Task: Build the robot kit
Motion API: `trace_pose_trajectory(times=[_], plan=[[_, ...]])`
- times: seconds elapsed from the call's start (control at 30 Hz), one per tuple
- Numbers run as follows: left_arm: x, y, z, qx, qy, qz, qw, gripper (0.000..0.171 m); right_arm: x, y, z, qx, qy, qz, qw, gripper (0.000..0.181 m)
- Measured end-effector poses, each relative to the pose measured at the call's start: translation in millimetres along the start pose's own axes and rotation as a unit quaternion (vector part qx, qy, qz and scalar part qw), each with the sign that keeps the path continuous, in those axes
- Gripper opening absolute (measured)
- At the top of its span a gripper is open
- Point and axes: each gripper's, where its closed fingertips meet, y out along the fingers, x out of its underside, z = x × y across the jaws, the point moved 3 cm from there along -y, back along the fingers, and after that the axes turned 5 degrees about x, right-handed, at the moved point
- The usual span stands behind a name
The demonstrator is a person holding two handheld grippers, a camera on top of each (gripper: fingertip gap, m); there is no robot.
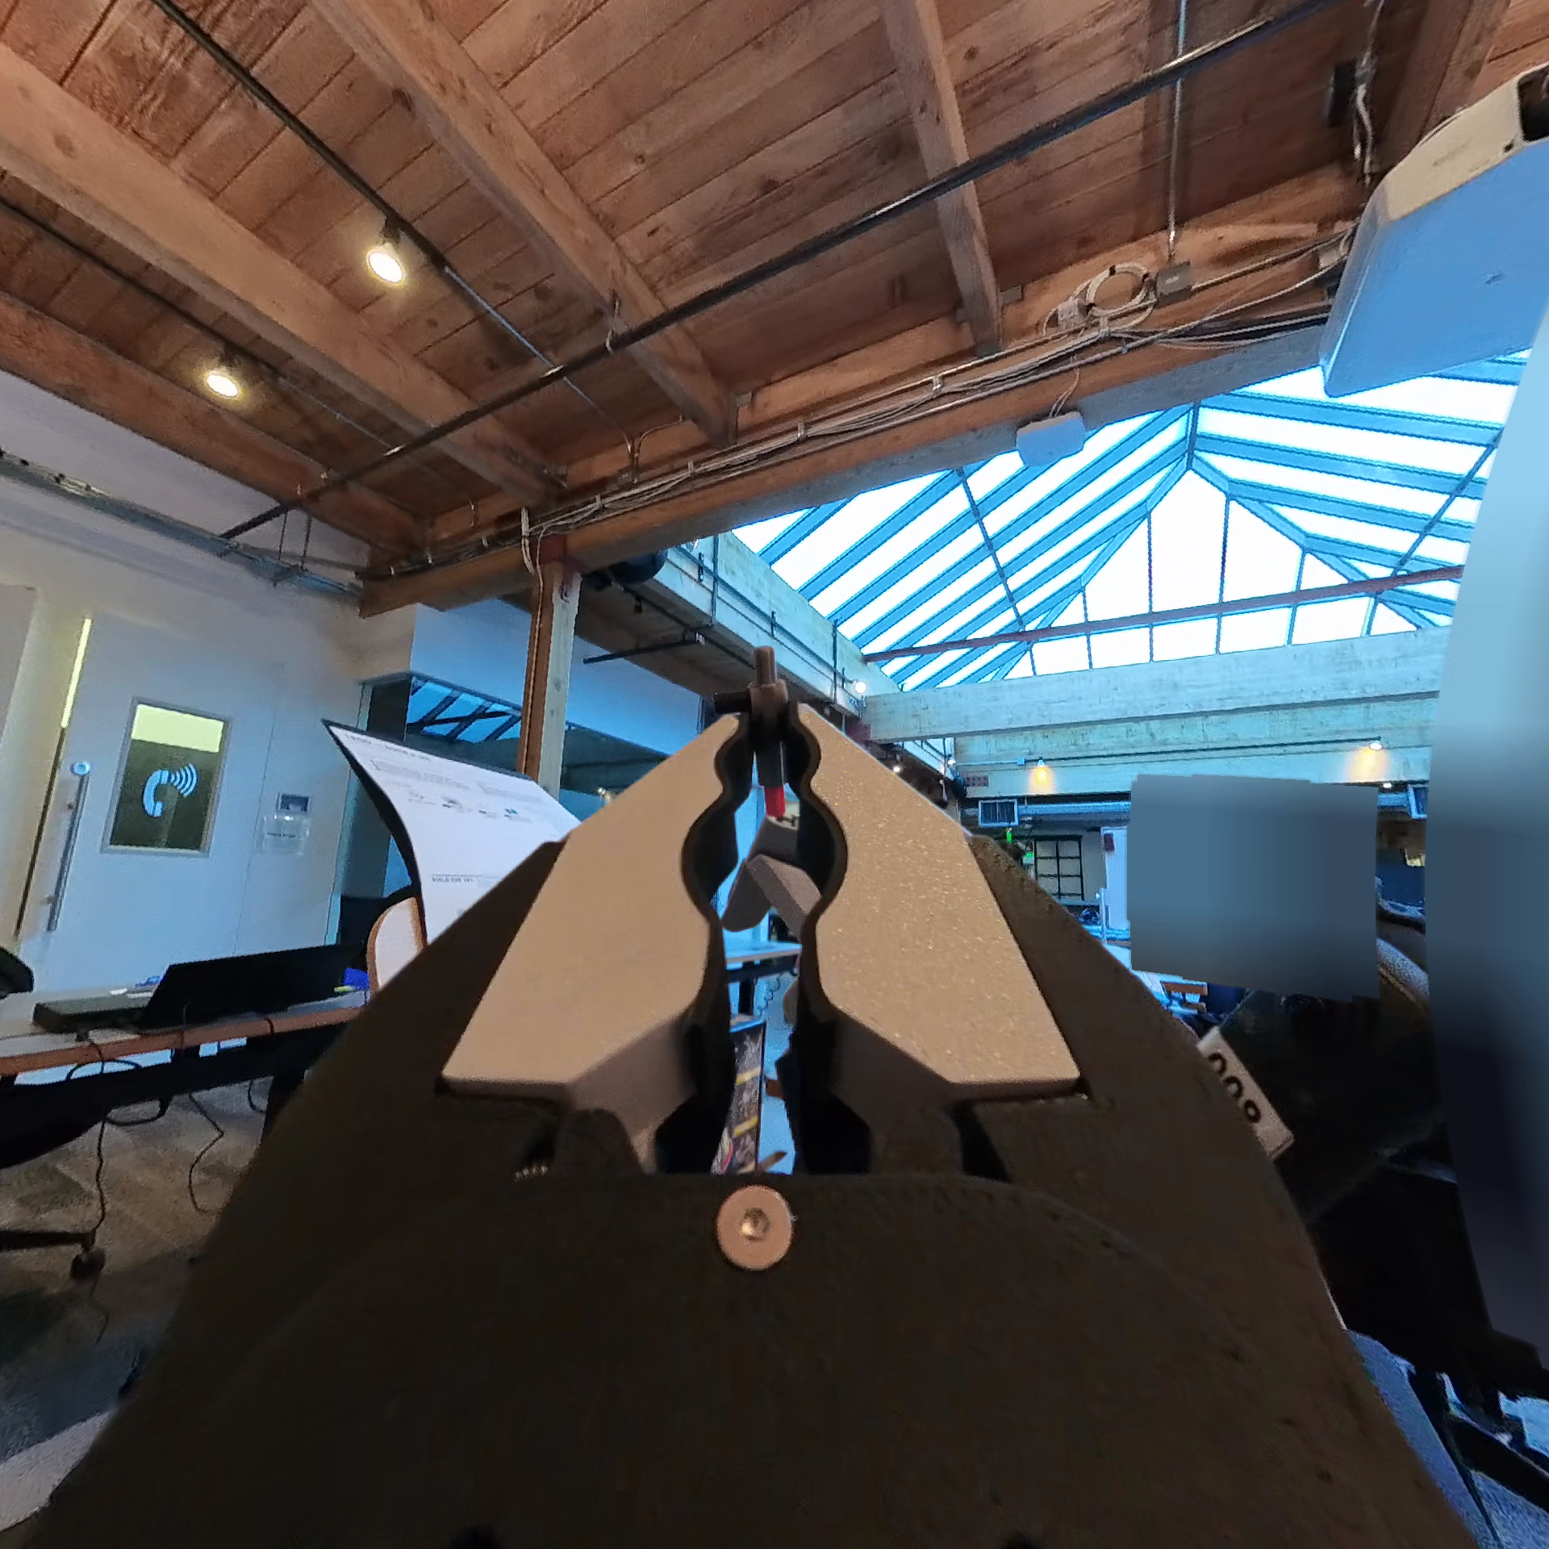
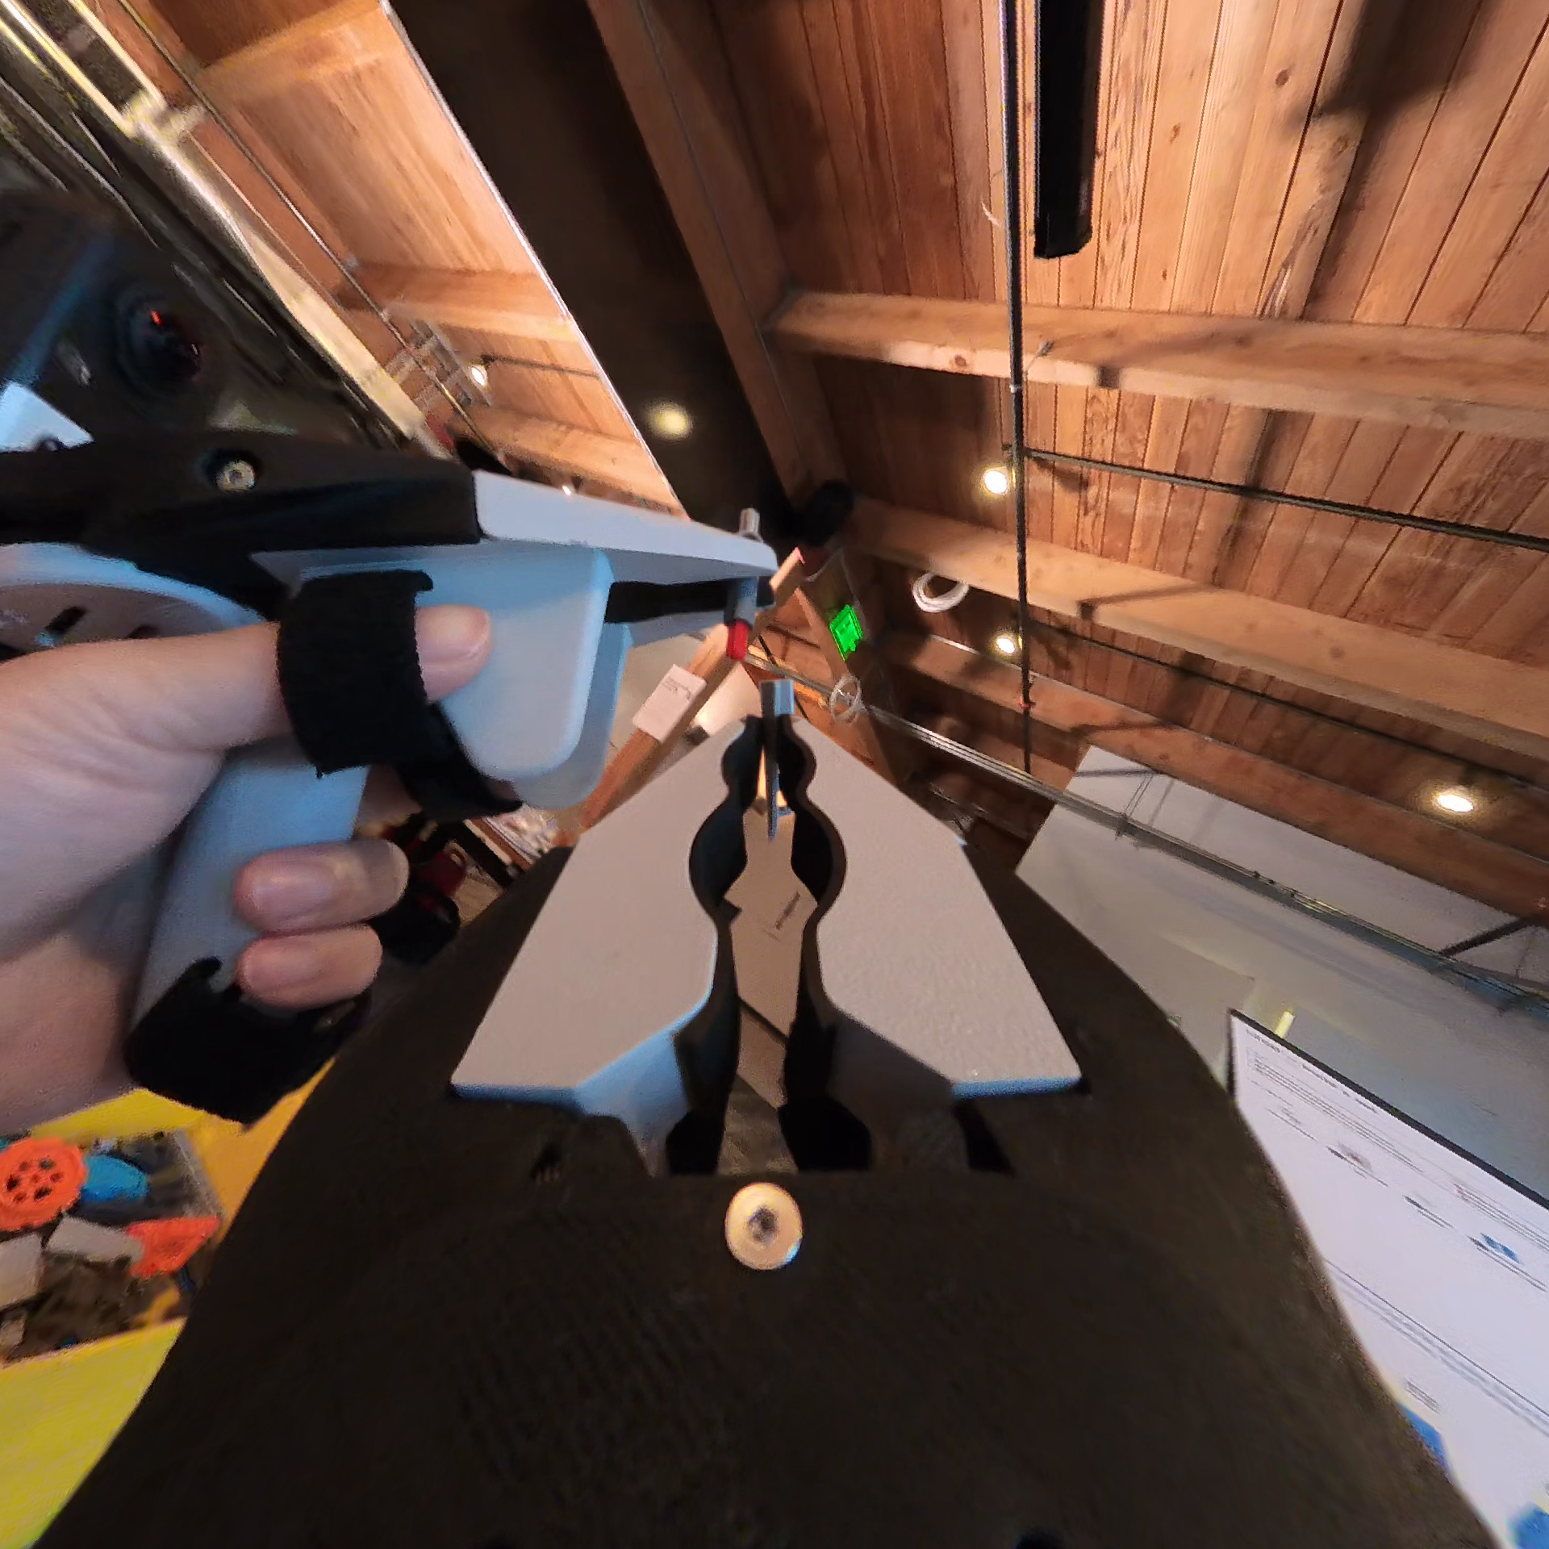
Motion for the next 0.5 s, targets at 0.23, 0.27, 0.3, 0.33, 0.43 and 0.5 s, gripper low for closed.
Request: trace_pose_trajectory(times=[0.23, 0.27, 0.3, 0.33, 0.43, 0.5], plan=[[-10.1, -7.0, 1.3, -0.004, 0.065, 0.046, 0.997, 0.005, -2.7, 7.3, -5.3, 0.02, 0.053, 0.025, 0.998, 0.001], [-12.1, -8.2, 2.7, -0.003, 0.084, 0.059, 0.995, 0.004, -5.5, 8.6, -7.9, 0.019, 0.059, 0.028, 0.998, 0.001], [-14.1, -9.6, 4.6, -0.001, 0.1, 0.072, 0.992, 0.005, -7.8, 9.9, -10.3, 0.02, 0.061, 0.029, 0.998, 0.001], [-15.3, -10.5, 7.0, 0.003, 0.113, 0.08, 0.99, 0.005, -9.3, 11.1, -11.7, 0.025, 0.059, 0.029, 0.998, 0.002], [-13.8, -9.7, 12.8, 0.014, 0.139, 0.079, 0.987, 0.004, -13.4, 11.3, -19.1, 0.022, 0.054, 0.026, 0.998, 0.001], [-14.1, -10.7, 15.9, 0.018, 0.16, 0.086, 0.983, 0.005, -15.9, 8.5, -21.6, 0.021, 0.058, 0.025, 0.998, 0.001]])
